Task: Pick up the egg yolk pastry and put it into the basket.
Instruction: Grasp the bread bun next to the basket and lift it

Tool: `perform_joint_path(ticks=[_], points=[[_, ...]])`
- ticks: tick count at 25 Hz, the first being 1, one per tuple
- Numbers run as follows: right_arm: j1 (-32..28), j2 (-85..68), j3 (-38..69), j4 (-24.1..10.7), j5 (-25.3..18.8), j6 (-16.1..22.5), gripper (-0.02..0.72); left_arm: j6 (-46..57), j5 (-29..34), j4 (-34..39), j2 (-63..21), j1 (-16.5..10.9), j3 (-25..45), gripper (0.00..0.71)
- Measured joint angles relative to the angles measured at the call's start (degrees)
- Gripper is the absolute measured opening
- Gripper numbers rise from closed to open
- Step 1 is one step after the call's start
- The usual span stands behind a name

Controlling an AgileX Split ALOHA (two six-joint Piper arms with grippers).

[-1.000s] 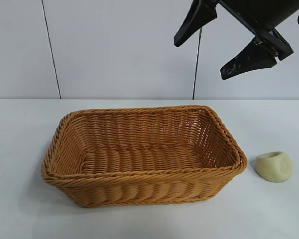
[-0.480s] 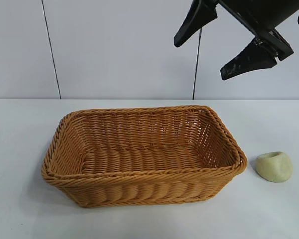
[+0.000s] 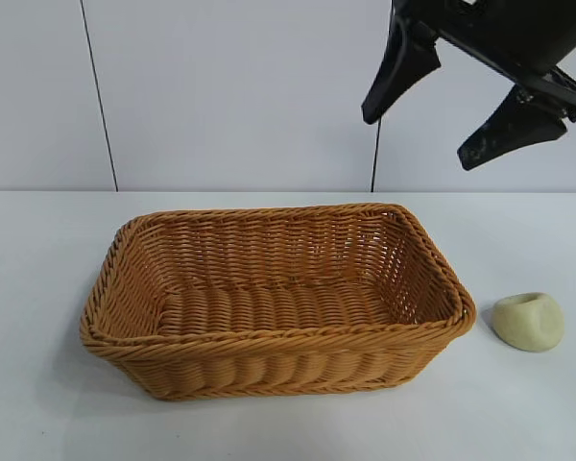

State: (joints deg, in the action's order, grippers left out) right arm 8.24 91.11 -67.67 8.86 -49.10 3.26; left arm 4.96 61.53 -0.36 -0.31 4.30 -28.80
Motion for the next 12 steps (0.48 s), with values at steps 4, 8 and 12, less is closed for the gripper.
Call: perform_joint_path(ticks=[4,8,12], points=[[-5.4,0.0,0.0,-1.4,-0.9,0.7,0.695,0.0,0.0,0.0,0.0,0.0,0.0,0.671],[-8.4,0.5,0.0,-1.4,-0.9,0.6,0.695,0.0,0.0,0.0,0.0,0.0,0.0,0.671],[-9.0,4.5,0.0,-0.8,-0.9,0.4,0.695,0.0,0.0,0.0,0.0,0.0,0.0,0.671]])
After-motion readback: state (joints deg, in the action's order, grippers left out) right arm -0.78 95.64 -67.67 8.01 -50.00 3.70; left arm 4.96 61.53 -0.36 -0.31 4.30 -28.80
